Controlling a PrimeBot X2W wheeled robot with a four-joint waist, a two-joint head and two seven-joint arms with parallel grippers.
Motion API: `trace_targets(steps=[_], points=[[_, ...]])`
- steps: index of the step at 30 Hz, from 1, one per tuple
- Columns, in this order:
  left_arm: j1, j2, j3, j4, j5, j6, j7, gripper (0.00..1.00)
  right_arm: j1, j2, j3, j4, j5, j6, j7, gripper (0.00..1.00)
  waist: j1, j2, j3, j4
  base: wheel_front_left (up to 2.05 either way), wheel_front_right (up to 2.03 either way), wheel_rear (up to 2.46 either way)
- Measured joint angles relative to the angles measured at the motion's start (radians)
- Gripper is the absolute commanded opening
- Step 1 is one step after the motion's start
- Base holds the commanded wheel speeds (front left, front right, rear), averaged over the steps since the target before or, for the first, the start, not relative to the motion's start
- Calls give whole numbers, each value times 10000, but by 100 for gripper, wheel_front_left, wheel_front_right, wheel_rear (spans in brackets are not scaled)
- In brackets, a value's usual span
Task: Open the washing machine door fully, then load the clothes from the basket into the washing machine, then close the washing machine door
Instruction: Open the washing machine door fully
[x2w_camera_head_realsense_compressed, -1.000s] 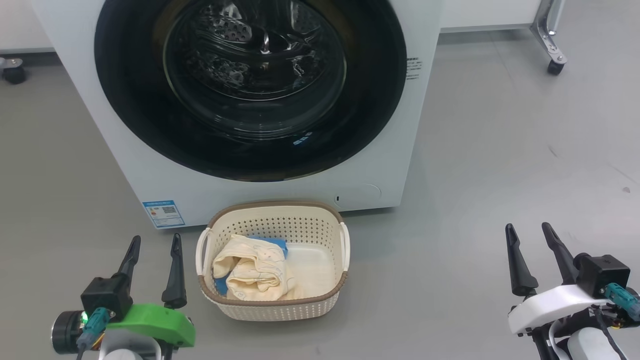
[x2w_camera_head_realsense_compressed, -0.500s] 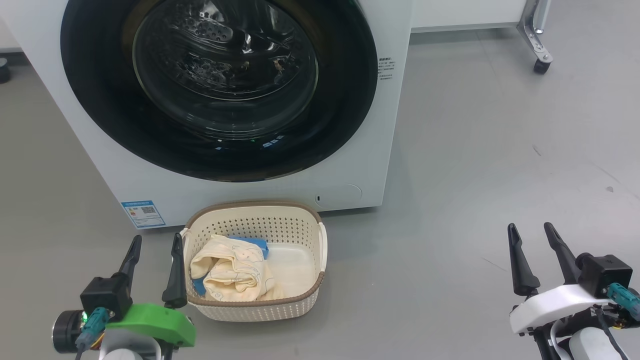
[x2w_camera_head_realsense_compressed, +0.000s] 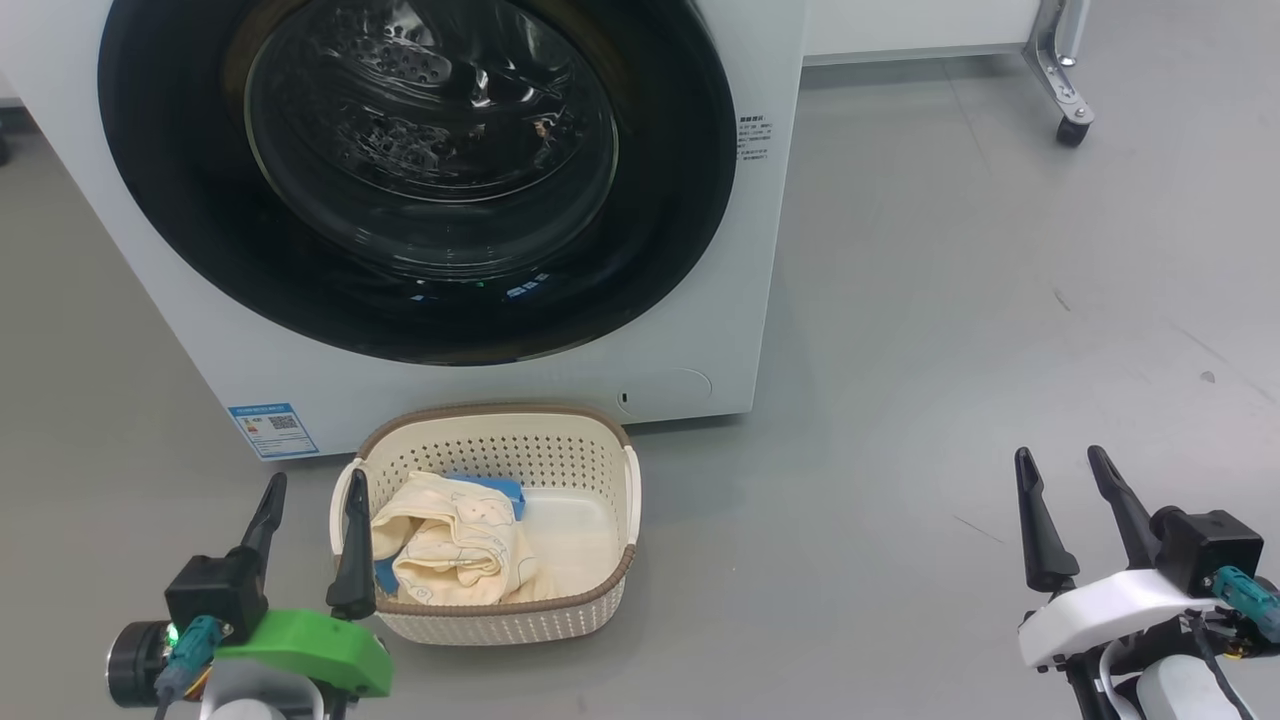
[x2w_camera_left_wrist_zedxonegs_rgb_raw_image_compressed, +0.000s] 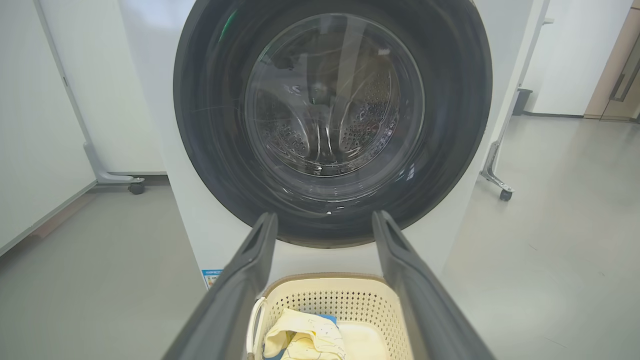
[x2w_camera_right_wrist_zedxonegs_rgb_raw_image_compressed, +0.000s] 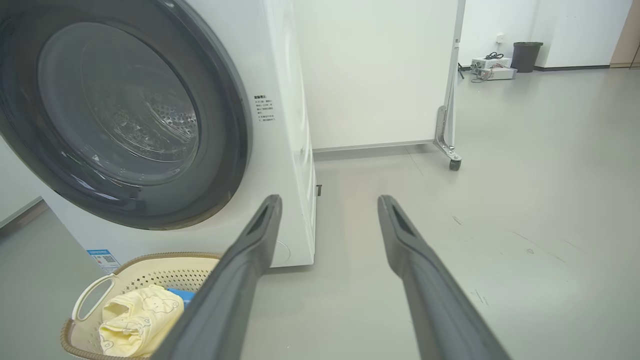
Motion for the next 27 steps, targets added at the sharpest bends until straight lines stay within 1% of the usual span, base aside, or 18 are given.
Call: trace_targets(steps=[4,14,16,17,18,27], points=[[0,-2,0,54,215,0,0,100,-1,42,-21,10,-63,0,0,100,0,0,-5,-16,0,0,0],[0,-23,77,73,245,2,0,100,-1,113,-73,12,-69,6,0,100,0,0,12,-39,0,0,0],[0,-31,94,81,267,2,0,100,-2,123,-86,12,-69,48,0,100,0,0,16,-40,0,0,0],[0,-33,104,82,274,2,0,100,-2,123,-98,12,-69,86,0,14,0,0,17,-40,0,0,0],[0,-36,115,84,274,2,0,100,-2,123,-104,15,-69,88,0,0,0,0,18,-40,0,0,0],[0,-81,186,117,303,2,0,100,-4,121,-82,173,-69,198,-23,0,0,0,31,-38,0,0,0]])
